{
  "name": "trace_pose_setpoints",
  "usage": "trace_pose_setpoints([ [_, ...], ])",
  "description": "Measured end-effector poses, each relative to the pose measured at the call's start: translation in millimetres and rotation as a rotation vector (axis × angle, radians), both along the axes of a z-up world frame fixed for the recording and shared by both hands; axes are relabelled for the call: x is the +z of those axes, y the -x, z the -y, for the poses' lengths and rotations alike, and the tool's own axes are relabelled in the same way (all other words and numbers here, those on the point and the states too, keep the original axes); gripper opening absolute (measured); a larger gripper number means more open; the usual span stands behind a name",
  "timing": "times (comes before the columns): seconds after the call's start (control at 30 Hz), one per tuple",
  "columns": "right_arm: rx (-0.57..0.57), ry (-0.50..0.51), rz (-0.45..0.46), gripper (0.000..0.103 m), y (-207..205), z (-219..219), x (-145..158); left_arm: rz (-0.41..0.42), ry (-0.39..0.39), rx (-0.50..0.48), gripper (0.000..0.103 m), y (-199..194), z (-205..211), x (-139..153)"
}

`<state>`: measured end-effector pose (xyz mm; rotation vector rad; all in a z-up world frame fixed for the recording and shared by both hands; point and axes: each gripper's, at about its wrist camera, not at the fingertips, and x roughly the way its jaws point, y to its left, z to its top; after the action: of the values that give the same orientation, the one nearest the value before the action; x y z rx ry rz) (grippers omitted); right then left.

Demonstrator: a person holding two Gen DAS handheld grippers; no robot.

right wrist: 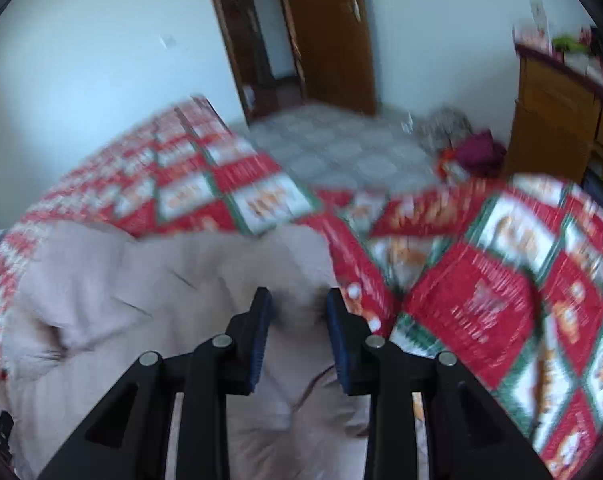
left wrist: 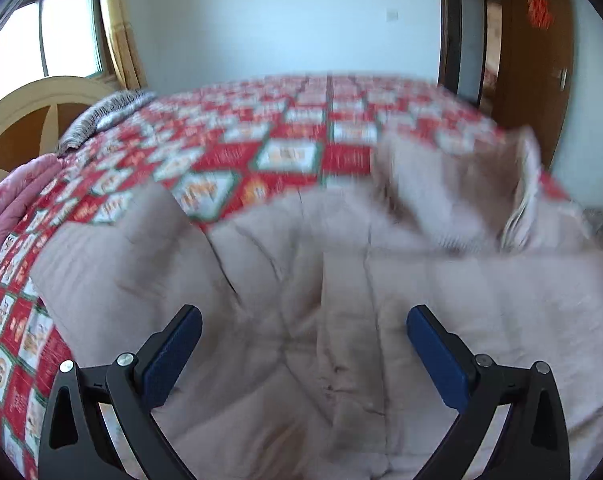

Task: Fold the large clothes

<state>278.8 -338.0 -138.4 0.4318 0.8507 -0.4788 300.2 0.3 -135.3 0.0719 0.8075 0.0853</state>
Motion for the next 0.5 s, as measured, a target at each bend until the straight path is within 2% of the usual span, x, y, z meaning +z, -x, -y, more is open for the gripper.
trace_pose_setpoints([
  [0.07, -0.021, -0.059, 0.023, 0.033, 2.9, 10.9, -6.2, -0.028, -0.025, 0.0, 0.102, -5.0, 4.0, -16.1],
  [0.13, -0.022, -0.069, 0.03, 0.035, 3.8, 14.2, -8.7, -0.027, -0.034, 0.006, 0.102, -5.9, 5.7, -20.4],
  [0.27, -0.031, 0.007, 0.005, 0.042, 9.7, 11.2, -5.9, -0.021, -0.073, 0.005, 0.102, -7.9, 12.0, -23.1],
  [0.33, -0.044, 0.044, 0.003, 0.043, 18.9, 8.0, 2.1, -0.023, -0.053, 0.004, 0.102, -7.1, 8.5, -23.3],
  [0.4, -0.029, 0.04, 0.065, 0.043, 35.7, -3.1, 21.9, -0.029, -0.02, 0.002, 0.102, -7.6, 5.3, -23.4],
  [0.5, 0.107, -0.01, 0.115, 0.046, 57.4, -36.0, 43.8, -0.036, 0.06, -0.002, 0.102, -6.4, -2.3, -22.9],
])
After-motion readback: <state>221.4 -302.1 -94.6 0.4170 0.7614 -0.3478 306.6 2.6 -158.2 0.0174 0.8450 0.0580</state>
